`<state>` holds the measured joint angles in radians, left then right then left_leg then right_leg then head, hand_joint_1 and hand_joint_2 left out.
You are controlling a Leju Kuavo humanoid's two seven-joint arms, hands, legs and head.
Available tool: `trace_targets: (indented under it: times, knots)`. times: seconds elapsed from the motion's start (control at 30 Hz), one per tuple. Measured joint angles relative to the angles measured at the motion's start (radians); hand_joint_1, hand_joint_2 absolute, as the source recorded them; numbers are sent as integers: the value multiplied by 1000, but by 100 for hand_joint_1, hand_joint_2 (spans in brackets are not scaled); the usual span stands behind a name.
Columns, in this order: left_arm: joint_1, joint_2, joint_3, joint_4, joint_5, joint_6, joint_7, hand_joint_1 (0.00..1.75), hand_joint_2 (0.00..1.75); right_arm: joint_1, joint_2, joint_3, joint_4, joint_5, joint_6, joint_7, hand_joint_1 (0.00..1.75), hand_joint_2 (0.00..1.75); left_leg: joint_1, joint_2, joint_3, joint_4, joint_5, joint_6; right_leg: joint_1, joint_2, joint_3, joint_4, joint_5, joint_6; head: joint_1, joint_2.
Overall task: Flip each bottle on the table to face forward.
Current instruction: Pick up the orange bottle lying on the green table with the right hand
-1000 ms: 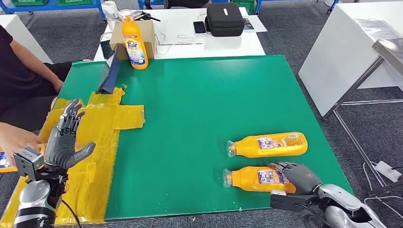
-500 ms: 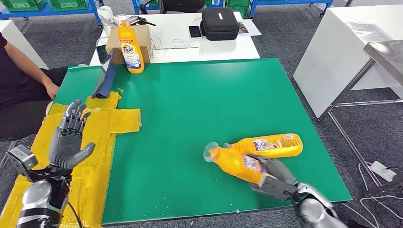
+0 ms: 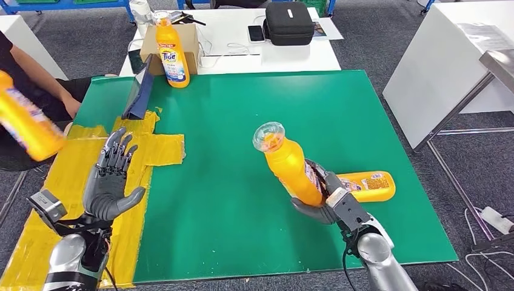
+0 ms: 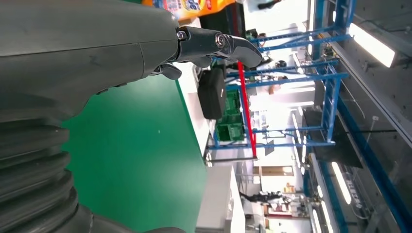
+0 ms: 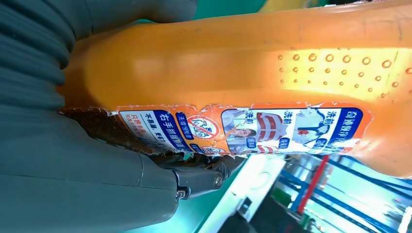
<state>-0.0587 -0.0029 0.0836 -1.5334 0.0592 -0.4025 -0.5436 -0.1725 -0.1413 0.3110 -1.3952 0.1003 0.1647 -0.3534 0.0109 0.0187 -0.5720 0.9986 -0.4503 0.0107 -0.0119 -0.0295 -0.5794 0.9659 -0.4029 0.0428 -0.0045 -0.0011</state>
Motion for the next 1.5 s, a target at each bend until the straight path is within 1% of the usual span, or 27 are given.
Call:
trace_targets:
  times: [0.13, 0.27, 0.47, 0.67, 1.0, 1.23, 1.5]
  knots:
    - [5, -28, -51, -19, 16, -7, 9, 0, 175, -57, 59, 5, 2, -16, 6, 32, 175, 175, 0, 0, -1, 0, 0, 0, 0, 0, -1, 0, 0, 1, 0, 0]
    - [18, -48, -112, -34, 49, -7, 22, 0, 175, -119, 126, 41, 39, -9, -13, 52, 175, 175, 0, 0, -1, 0, 1, 0, 1, 0, -1, 0, 0, 1, 0, 0]
    - [55, -57, -179, -50, 89, -25, 45, 0, 175, -177, 213, 131, 127, 36, -41, 52, 175, 175, 0, 0, -2, 0, 1, 0, 1, 0, -3, 1, 0, 1, 0, 0]
    - [86, -58, -218, -60, 102, -31, 55, 0, 175, -213, 279, 228, 188, 74, -52, 53, 175, 175, 0, 0, -3, 0, 1, 0, 0, 0, -4, 1, 0, 1, 0, 0]
    - [103, -58, -238, -66, 104, -26, 60, 0, 175, -235, 350, 361, 273, 103, -56, 56, 175, 175, 0, 0, -4, 0, 1, 0, 1, -1, -5, 1, 0, 1, 0, 0]
    - [98, -55, -228, -66, 84, 14, 58, 0, 175, -252, 406, 495, 403, 123, -67, 55, 175, 175, 0, 0, -4, 0, 1, 0, 1, 0, -6, 1, 0, 0, 0, 0]
    - [111, -47, -212, -65, 76, 39, 54, 0, 175, -268, 430, 573, 509, 130, -75, 43, 175, 175, 0, 0, -4, 0, 1, 0, 0, 0, -7, 1, 0, 0, 0, 0]
